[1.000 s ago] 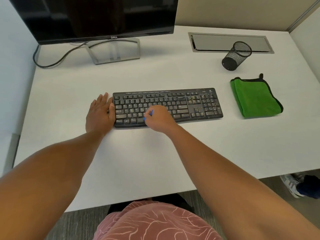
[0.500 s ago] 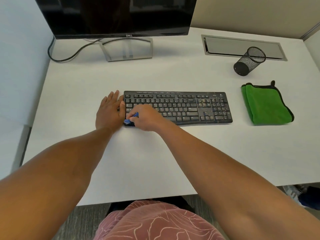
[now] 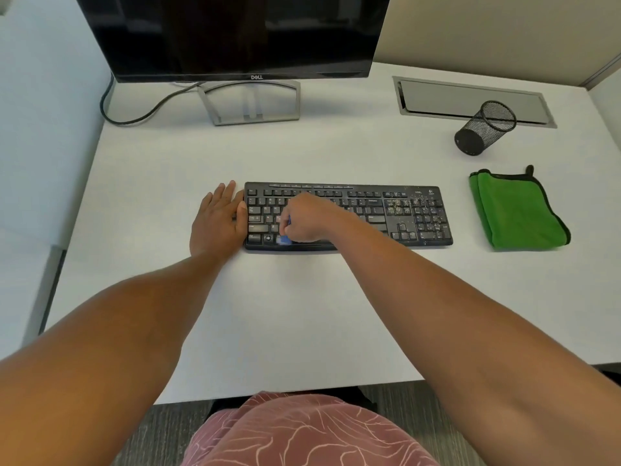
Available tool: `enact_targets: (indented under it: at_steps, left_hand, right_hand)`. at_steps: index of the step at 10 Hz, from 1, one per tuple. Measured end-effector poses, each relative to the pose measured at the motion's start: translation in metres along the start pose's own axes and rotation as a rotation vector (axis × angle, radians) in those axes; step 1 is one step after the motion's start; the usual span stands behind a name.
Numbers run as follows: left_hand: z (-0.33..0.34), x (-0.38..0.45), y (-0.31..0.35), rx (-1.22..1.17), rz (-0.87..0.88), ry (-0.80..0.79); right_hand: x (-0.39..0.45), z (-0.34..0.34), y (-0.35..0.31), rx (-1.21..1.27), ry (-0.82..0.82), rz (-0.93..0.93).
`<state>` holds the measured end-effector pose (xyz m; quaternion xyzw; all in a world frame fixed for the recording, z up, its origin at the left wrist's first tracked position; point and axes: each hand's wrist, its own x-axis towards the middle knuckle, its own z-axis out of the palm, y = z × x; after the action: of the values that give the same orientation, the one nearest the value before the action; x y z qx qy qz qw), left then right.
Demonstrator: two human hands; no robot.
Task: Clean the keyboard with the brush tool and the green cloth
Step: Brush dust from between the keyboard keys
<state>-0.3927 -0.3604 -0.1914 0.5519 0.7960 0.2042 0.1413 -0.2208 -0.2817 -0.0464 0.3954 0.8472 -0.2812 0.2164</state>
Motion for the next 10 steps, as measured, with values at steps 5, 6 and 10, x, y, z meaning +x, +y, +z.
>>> enact_targets:
  at_steps: [5, 6, 10]
  left_hand:
    - [0.001, 0.000, -0.001, 0.001, 0.000, 0.005]
    - [0.000, -0.001, 0.001, -0.001, -0.003, 0.006]
    - [-0.001, -0.001, 0.001, -0.009, 0.002, -0.009]
  right_hand:
    - [0.003, 0.001, 0.013, 0.278, 0.170, 0.081]
    - [-0.001, 0.002, 0.011, 0.168, -0.027, 0.050]
    - [0.004, -0.011, 0.030, 0.186, 0.037, 0.149]
